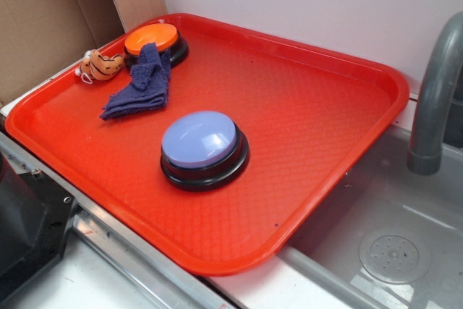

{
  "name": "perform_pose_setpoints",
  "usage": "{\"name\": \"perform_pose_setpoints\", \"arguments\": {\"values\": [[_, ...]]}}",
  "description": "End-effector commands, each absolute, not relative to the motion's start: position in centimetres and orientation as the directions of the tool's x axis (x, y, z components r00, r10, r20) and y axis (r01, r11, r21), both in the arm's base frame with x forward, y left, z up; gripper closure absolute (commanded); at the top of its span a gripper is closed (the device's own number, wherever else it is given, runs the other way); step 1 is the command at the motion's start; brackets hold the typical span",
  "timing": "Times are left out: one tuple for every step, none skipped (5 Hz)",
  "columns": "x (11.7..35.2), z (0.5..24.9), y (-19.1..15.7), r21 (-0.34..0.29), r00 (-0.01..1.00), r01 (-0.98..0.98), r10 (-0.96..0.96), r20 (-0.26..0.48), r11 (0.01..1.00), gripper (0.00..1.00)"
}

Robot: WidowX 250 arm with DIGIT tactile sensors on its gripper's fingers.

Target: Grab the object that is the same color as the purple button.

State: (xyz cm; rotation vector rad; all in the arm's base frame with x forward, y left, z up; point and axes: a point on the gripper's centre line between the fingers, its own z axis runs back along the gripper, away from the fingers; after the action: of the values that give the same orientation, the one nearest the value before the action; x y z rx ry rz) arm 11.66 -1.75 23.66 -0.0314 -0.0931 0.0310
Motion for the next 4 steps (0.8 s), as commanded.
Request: {"name": "perform_pose_setpoints", "arguments": {"values": [[11.7, 23.7, -1.7, -0.033, 0.995, -0.029, 0.032, 0.092, 0.999, 0.0], [13.0, 22.1, -0.2, -0.03, 0.99, 0.024, -0.02, 0.137, 0.999, 0.0], [14.3, 20.8, 1.2, 0.004, 0.984, 0.065, -0.064, 0.167, 0.998, 0.0], [15.4, 19.2, 2.5, 0.02, 0.983, 0.074, -0.076, 0.166, 0.997, 0.0]]}}
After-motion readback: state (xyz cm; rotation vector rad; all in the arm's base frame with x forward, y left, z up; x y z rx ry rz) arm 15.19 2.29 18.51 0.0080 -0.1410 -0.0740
